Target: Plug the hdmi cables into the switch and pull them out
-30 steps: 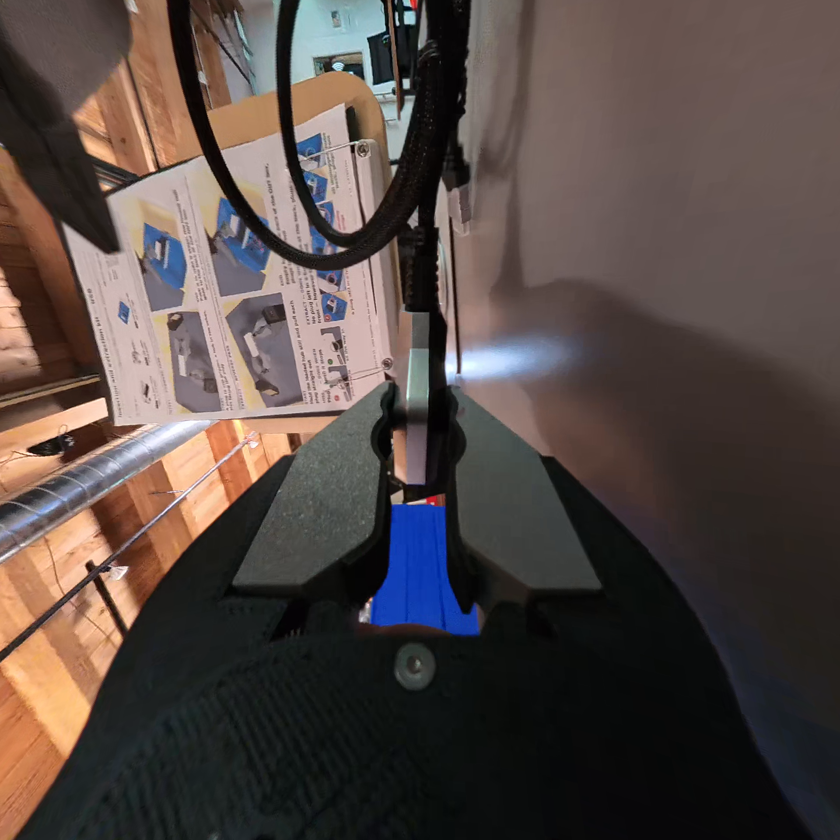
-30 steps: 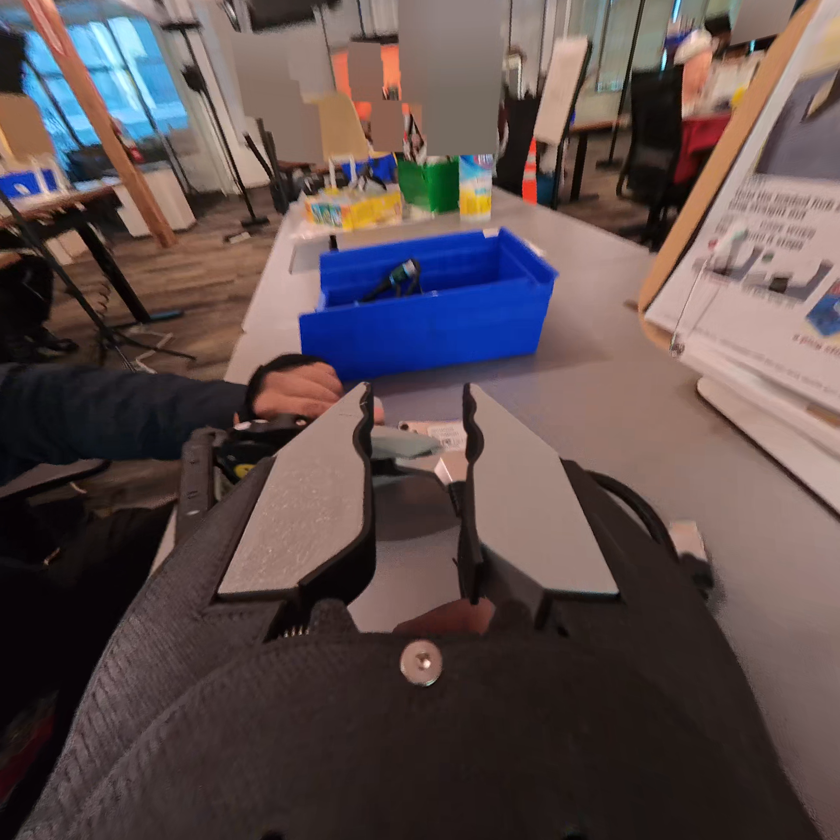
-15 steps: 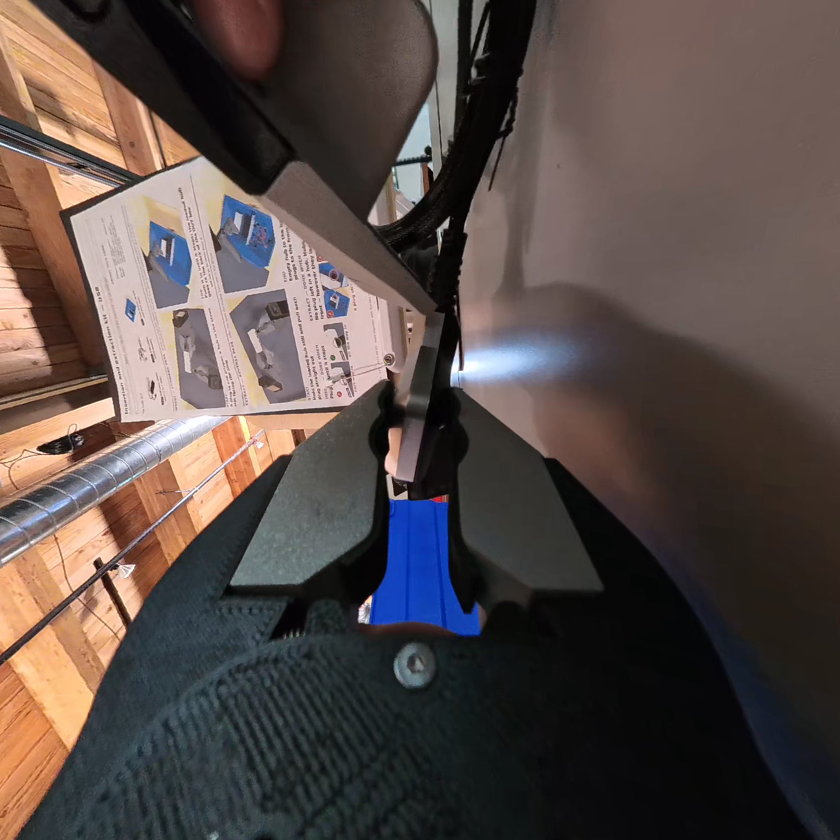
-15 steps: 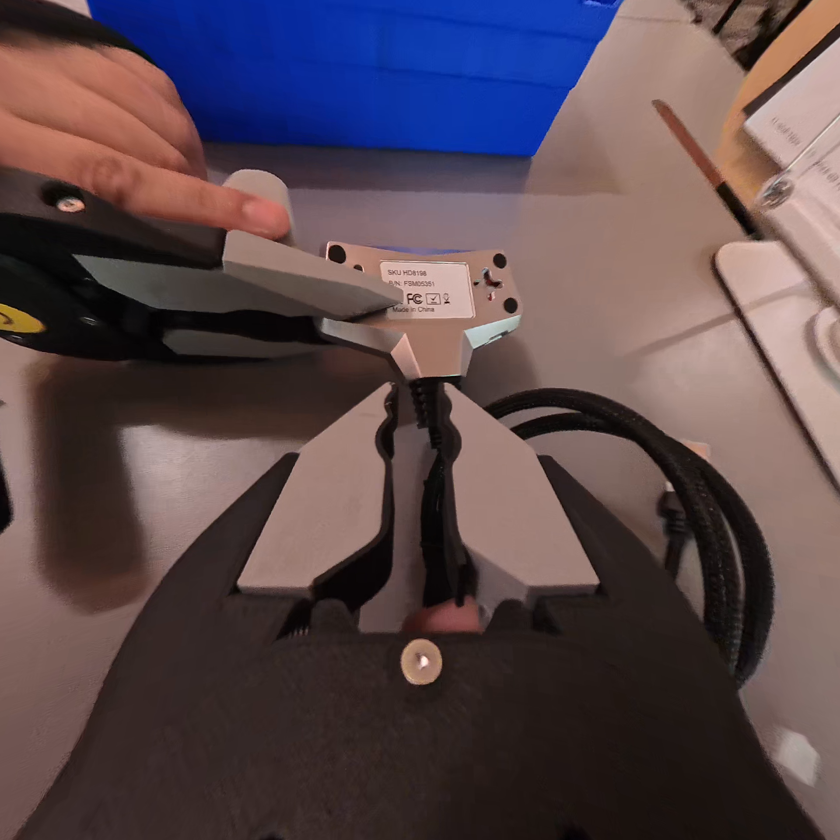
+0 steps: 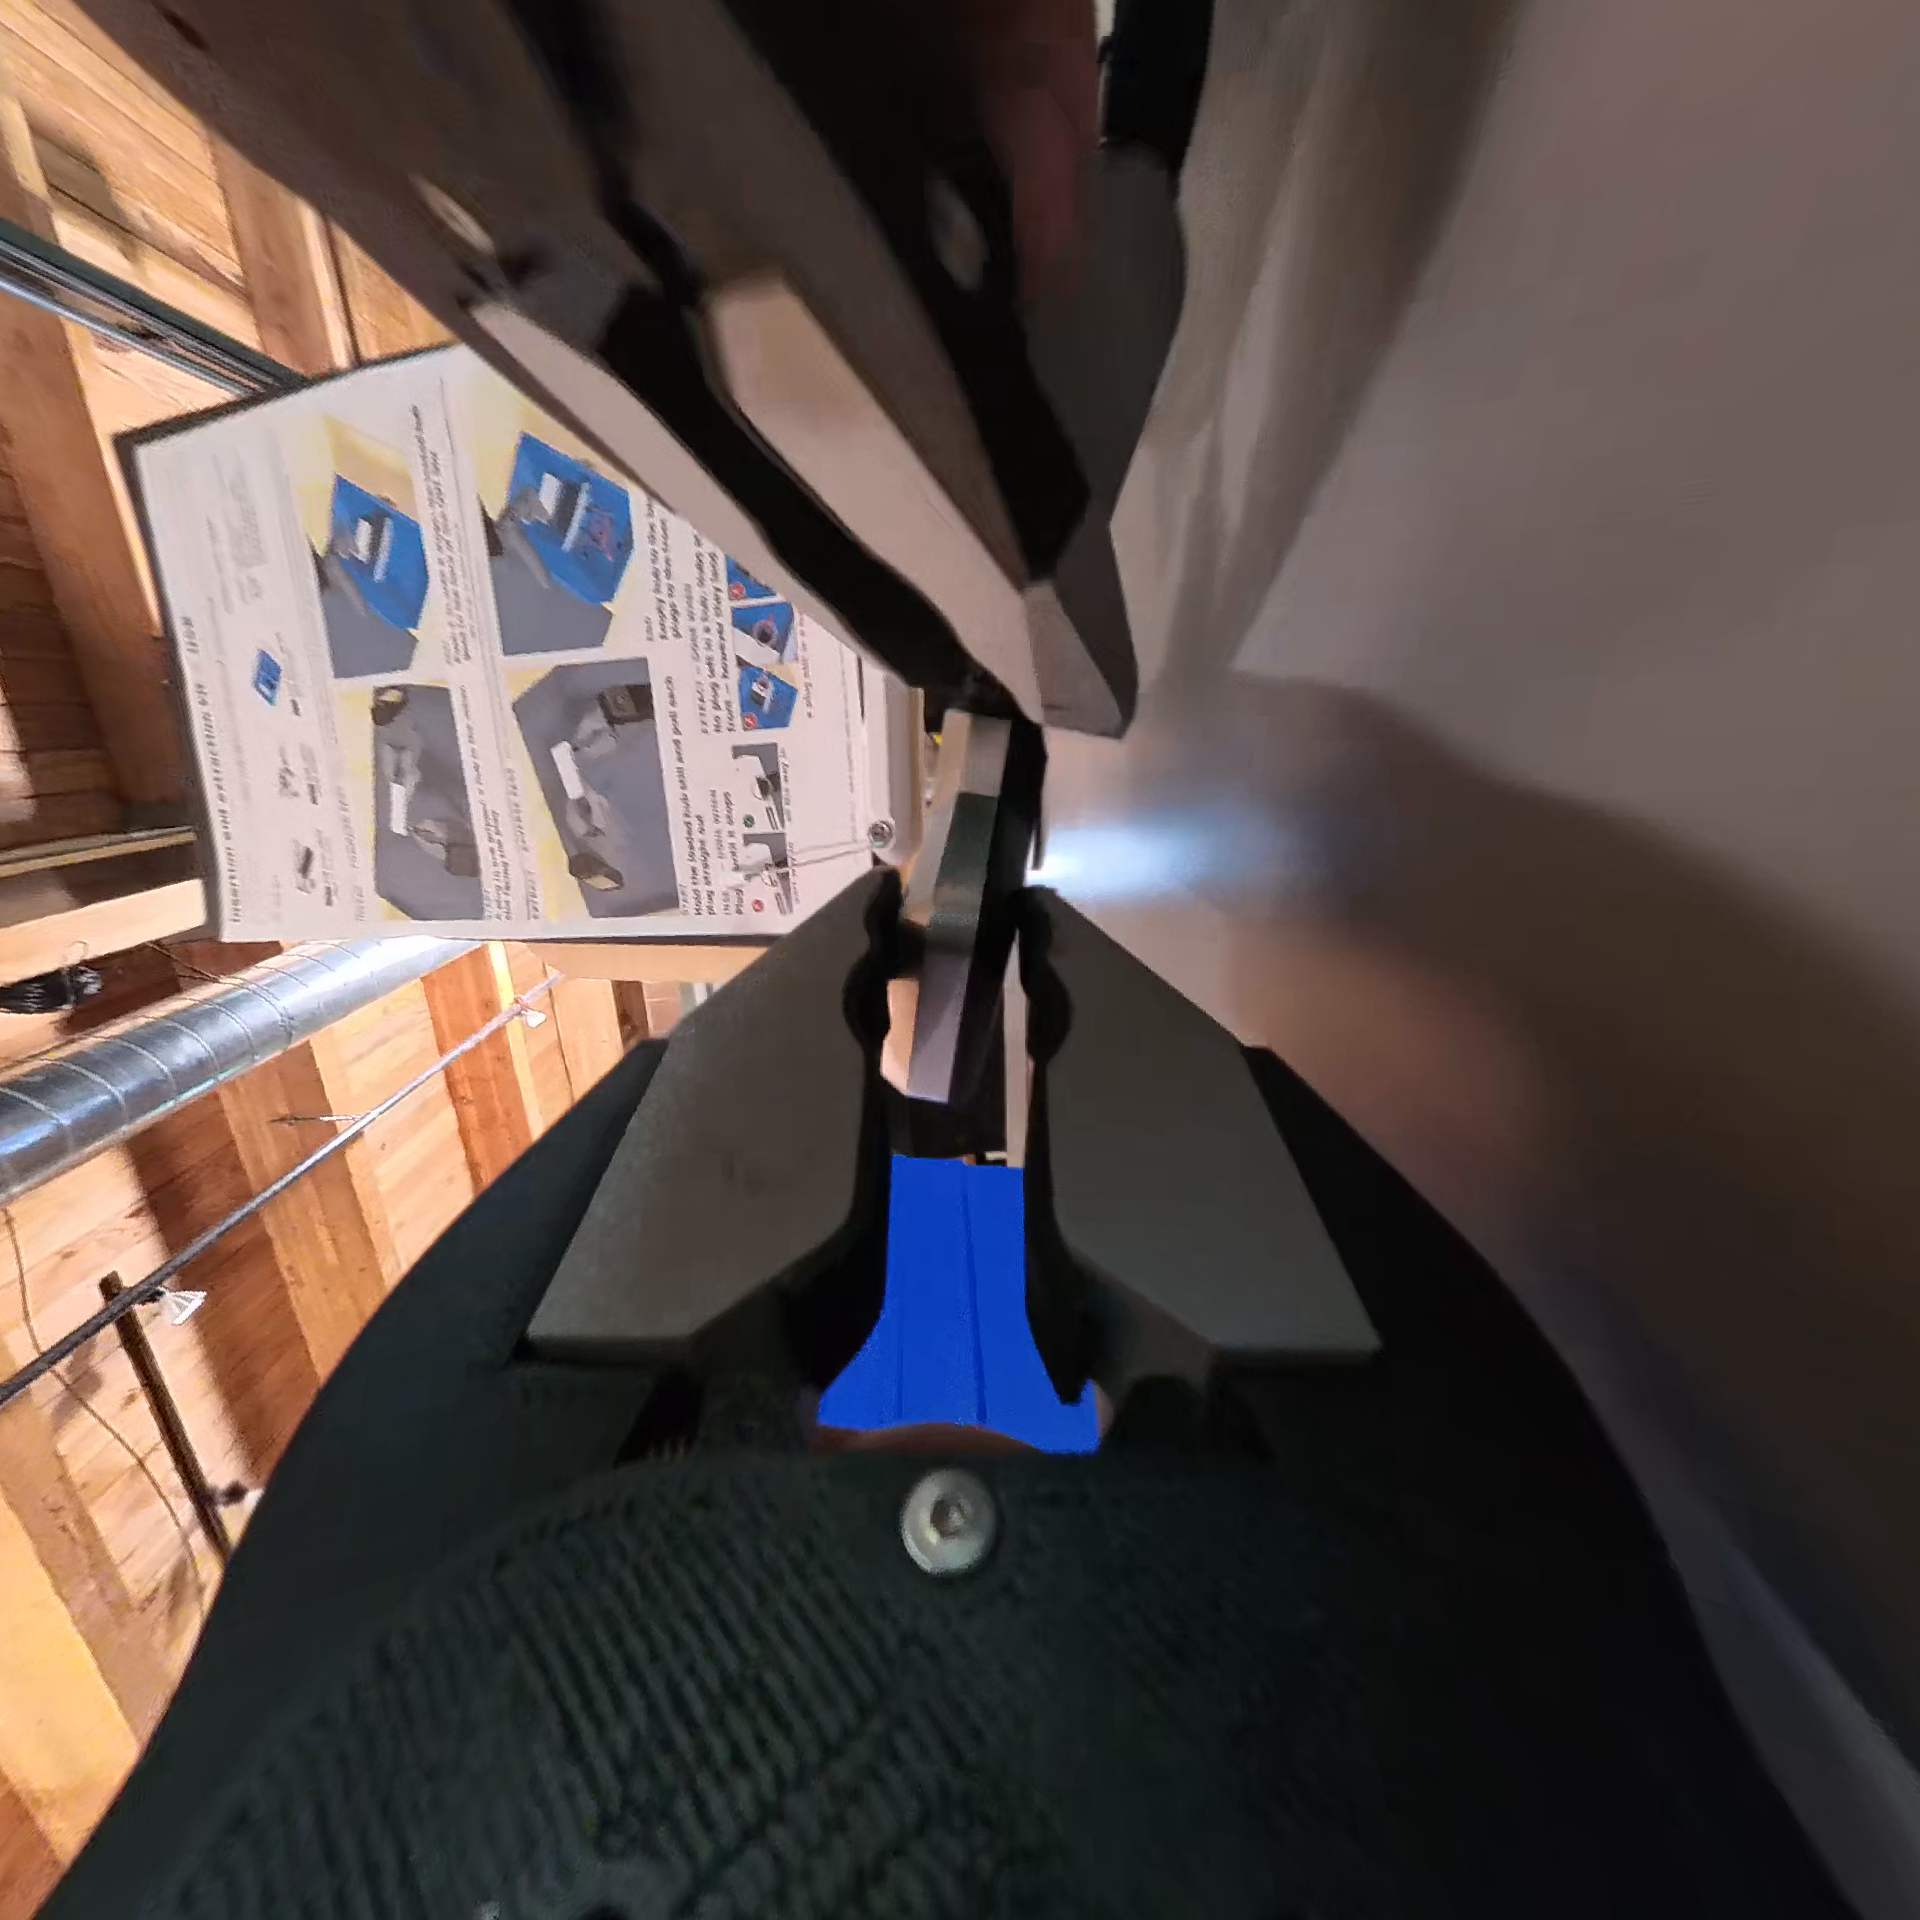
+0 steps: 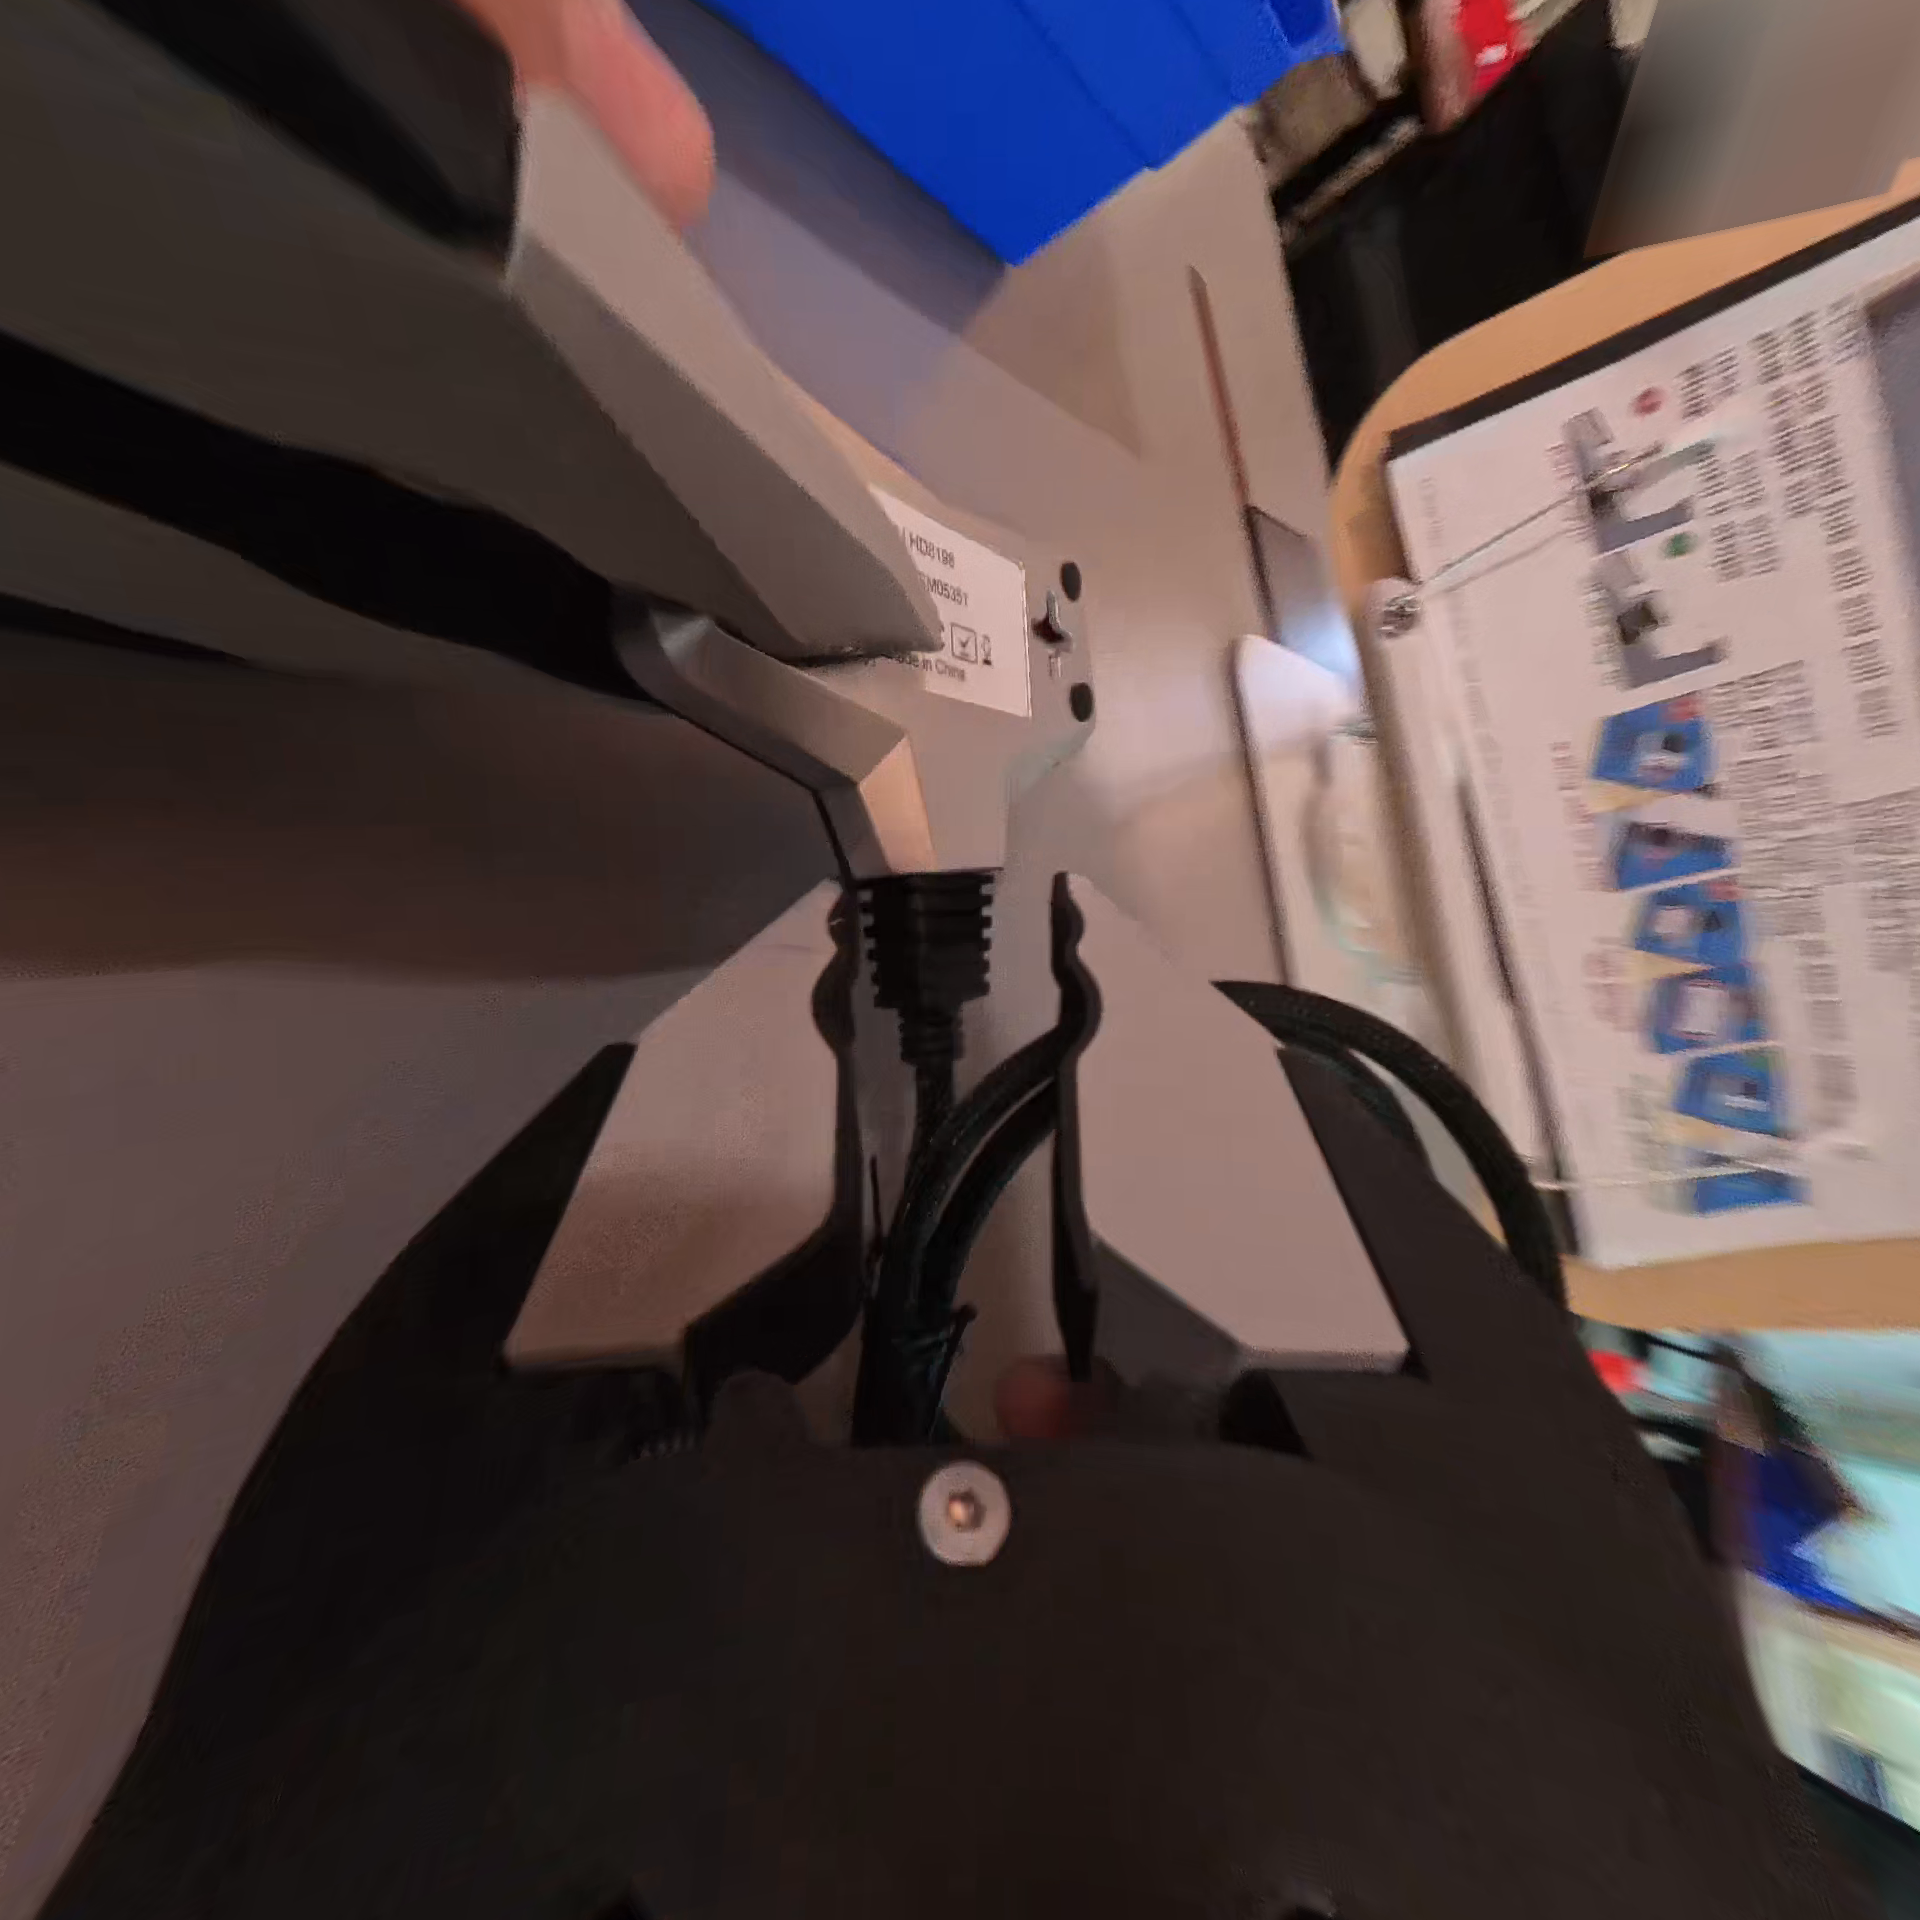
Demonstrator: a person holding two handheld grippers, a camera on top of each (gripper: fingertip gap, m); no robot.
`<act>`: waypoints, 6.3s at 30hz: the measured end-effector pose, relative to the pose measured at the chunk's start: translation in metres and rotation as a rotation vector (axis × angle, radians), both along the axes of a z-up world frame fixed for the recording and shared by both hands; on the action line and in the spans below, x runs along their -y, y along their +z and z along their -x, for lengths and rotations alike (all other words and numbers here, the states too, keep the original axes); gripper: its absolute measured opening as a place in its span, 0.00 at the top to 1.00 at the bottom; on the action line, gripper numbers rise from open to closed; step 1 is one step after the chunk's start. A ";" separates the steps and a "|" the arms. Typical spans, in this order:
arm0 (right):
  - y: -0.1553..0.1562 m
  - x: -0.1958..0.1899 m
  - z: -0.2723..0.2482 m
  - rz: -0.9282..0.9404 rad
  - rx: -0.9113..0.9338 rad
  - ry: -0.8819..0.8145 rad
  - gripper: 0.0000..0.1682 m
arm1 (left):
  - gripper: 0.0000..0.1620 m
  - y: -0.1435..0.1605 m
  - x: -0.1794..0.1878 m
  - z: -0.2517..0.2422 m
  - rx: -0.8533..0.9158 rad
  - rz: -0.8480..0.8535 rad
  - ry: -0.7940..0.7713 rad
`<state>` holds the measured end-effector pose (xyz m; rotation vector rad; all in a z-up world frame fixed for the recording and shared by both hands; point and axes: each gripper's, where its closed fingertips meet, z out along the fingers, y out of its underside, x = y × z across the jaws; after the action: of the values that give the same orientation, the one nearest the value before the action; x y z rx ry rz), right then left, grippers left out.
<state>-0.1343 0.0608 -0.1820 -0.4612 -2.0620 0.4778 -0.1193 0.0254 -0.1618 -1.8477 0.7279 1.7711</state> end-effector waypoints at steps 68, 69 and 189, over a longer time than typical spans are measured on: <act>0.089 0.024 -0.042 0.509 -0.162 0.359 0.94 | 0.89 0.089 0.026 -0.029 0.524 -0.133 -0.432; 0.087 0.024 -0.041 0.488 -0.159 0.345 0.90 | 0.89 0.087 0.029 -0.028 0.525 -0.119 -0.434; 0.132 0.054 -0.066 0.992 0.033 0.416 0.92 | 0.95 0.116 0.043 -0.008 -0.120 -0.070 -0.028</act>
<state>-0.0684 0.0072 -0.0502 -0.5940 -1.8258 1.7711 -0.1110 -0.0174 -0.0455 -1.6896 0.7225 1.8785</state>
